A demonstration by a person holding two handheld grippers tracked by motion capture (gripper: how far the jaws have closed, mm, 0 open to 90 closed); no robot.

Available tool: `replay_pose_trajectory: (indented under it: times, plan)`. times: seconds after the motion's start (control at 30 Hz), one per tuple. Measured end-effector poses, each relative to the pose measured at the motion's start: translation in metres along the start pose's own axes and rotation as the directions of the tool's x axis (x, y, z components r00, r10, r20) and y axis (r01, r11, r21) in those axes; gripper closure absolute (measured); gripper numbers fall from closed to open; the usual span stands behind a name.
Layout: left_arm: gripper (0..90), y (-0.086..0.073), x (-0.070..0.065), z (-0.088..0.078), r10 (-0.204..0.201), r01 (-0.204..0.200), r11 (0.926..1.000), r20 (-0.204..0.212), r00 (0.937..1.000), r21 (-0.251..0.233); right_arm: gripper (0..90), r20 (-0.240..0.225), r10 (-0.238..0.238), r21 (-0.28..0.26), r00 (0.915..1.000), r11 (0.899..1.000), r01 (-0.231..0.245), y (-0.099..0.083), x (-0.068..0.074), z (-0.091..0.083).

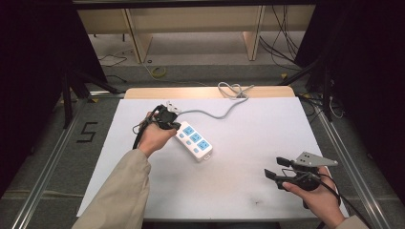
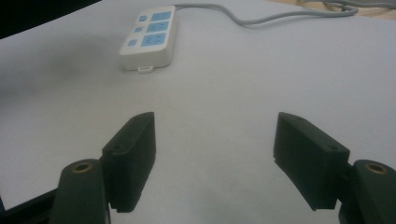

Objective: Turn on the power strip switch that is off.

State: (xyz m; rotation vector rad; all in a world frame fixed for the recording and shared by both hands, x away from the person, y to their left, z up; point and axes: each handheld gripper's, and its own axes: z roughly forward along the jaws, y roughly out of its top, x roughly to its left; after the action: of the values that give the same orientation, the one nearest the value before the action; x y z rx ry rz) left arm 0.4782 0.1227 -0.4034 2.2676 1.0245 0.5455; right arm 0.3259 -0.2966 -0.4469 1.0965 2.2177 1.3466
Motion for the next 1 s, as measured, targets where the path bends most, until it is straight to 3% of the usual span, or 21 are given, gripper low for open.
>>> replay_pose_trajectory:
  times: [1.0]
  plan:
    - [89.8,0.005,0.003,0.016,0.003,-0.003,0.9984,0.0,1.0,0.056,30.4,-0.005,0.003,0.004,1.0,1.0,-0.003,0.0,0.0,0.0]
